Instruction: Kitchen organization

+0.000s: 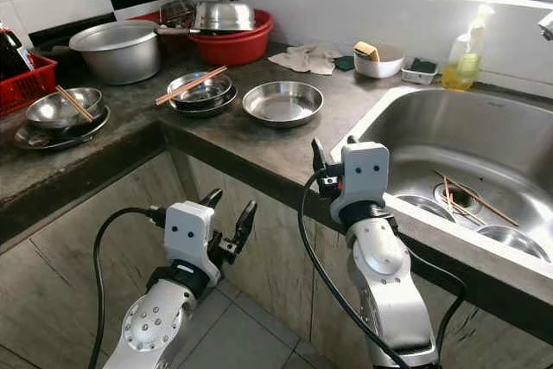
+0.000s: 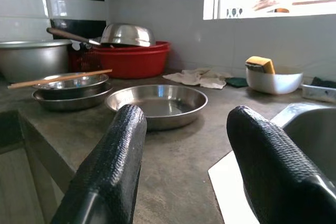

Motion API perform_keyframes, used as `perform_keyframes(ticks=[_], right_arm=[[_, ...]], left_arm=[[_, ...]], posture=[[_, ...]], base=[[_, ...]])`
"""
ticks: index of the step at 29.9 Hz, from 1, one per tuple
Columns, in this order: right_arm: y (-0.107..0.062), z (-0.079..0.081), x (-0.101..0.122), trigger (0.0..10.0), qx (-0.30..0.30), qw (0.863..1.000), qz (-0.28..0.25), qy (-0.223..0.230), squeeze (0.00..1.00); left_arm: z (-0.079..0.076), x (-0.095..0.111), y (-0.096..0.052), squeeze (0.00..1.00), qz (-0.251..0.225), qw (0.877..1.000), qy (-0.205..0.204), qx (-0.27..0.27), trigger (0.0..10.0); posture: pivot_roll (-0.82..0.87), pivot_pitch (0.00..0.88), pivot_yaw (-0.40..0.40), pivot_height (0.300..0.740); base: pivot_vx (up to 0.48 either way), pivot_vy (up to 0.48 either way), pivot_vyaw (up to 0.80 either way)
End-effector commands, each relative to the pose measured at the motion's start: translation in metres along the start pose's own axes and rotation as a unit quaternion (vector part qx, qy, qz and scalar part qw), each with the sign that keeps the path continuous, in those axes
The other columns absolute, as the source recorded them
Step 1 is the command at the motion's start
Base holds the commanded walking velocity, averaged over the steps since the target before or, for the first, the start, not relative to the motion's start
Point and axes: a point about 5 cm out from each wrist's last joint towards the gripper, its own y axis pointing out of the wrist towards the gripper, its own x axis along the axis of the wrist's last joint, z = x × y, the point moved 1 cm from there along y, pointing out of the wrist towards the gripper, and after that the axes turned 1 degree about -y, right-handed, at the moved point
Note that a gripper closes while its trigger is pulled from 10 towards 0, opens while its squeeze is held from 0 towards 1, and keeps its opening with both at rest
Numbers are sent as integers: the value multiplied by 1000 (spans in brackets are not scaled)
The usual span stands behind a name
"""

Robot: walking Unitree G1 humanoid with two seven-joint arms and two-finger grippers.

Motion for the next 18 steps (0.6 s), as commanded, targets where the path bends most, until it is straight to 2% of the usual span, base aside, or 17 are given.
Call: perform_keyframes(ticks=[1, 5, 18], right_arm=[[2, 1, 1, 10000, 2, 1000, 2, 3, 0], [5, -2, 0, 10000, -4, 1000, 5, -2, 0], [13, -8, 2, 10000, -4, 1000, 1, -20, 0]], left_arm=[[0, 0, 1, 0, 2, 1000, 4, 1, 10000], [0, 1, 1, 0, -1, 1000, 9, 2, 10000], [-1, 0, 0, 0, 2, 1000, 8, 2, 10000]], posture=[[110, 39, -20, 740], [103, 43, -26, 740], [105, 52, -25, 740]], base=[[0, 0, 0], [296, 0, 0], [419, 0, 0]])
